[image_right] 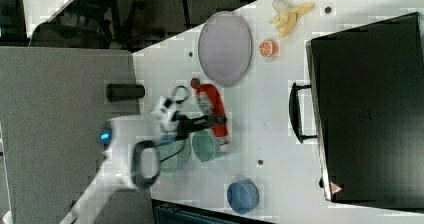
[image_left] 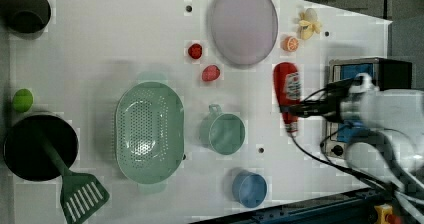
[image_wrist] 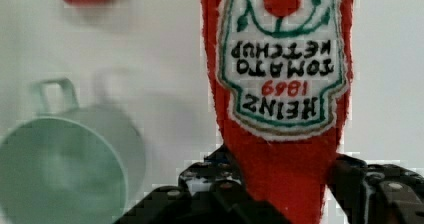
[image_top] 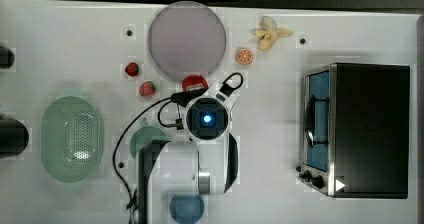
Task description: Pick Ketchup from the table and place it in strainer.
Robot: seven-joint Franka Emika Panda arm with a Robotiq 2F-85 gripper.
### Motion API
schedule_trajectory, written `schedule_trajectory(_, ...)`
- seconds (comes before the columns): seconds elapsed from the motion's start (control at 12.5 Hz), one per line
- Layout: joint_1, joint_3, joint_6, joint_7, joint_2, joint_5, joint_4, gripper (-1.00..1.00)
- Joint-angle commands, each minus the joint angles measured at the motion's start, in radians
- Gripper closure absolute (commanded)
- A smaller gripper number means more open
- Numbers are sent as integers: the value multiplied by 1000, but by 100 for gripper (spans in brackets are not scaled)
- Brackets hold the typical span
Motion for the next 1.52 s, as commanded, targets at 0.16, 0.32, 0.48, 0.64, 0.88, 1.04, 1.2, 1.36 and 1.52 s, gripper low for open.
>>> schedule_trajectory(0.16, 7, 36, -205, -31, -136, -3, 93, -9)
schedule_trajectory(0.32, 14, 69, -267, 20, -173, 3, 116, -9)
schedule_trajectory(0.48, 31, 121, -279, 130, -180, 11, 128, -9)
schedule_trajectory(0.64, 49, 192, -276, 269, -173, 27, 131, -9)
schedule_trajectory(0.88, 64, 310, -254, 497, -149, 44, 133, -9)
schedule_trajectory(1.04, 69, 383, -195, 620, -112, 44, 142, -9)
schedule_trajectory(1.2, 71, 445, -114, 706, -62, 44, 145, -9)
schedule_trajectory(1.36, 73, 494, -22, 786, 4, 44, 146, -9)
schedule_trajectory(1.52, 77, 535, 82, 862, 87, 43, 146, -9)
